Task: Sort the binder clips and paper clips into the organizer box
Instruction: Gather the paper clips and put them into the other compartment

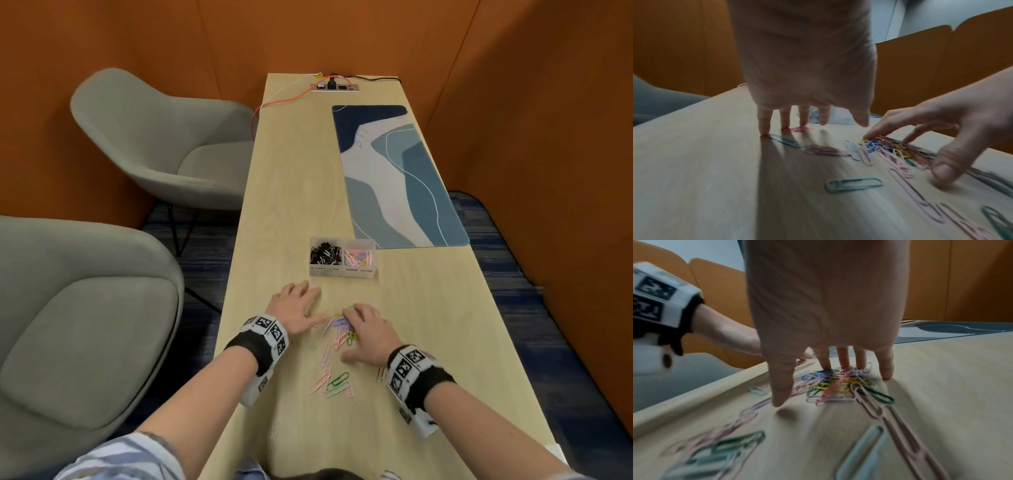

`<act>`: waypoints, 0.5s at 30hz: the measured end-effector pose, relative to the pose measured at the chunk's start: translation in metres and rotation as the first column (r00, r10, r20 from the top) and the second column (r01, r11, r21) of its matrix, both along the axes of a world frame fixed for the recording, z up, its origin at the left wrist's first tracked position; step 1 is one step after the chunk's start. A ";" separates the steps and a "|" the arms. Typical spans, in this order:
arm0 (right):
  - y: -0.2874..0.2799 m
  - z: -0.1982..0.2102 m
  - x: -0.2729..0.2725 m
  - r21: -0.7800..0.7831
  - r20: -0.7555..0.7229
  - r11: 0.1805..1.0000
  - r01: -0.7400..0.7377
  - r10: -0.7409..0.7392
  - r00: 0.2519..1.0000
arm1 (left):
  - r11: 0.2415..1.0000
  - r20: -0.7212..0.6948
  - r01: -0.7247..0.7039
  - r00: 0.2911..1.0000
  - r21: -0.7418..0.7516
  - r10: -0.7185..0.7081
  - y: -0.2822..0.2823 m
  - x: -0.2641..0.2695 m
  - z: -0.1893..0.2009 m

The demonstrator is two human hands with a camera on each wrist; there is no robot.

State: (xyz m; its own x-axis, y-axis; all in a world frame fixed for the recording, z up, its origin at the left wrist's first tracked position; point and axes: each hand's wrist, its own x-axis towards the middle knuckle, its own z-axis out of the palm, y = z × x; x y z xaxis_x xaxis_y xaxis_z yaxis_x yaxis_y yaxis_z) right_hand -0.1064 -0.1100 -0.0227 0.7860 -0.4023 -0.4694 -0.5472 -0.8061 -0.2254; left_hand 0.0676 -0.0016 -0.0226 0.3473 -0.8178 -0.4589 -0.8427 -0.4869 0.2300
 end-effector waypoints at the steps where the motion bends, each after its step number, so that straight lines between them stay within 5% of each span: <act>1: 0.001 -0.002 -0.006 -0.023 0.021 1.000 0.002 -0.002 1.000 | 1.000 0.014 0.023 1.000 -0.001 -0.023 0.002 -0.003 0.000; 8: 0.000 -0.010 -0.024 -0.031 0.242 0.997 0.077 -0.067 0.968 | 0.996 0.101 0.020 0.995 -0.091 -0.010 0.020 -0.035 -0.007; 15: -0.004 -0.010 -0.016 -0.049 0.226 0.993 0.110 -0.097 0.969 | 0.967 0.078 -0.077 0.992 -0.243 0.098 0.020 -0.041 -0.008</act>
State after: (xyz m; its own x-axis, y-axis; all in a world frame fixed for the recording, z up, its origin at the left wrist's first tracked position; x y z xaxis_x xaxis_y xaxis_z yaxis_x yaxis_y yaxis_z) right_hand -0.1229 -0.1139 -0.0330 0.8205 -0.5095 -0.2592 -0.5700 -0.7637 -0.3031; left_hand 0.0267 0.0185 -0.0304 0.4528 -0.8646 -0.2177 -0.8216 -0.4994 0.2748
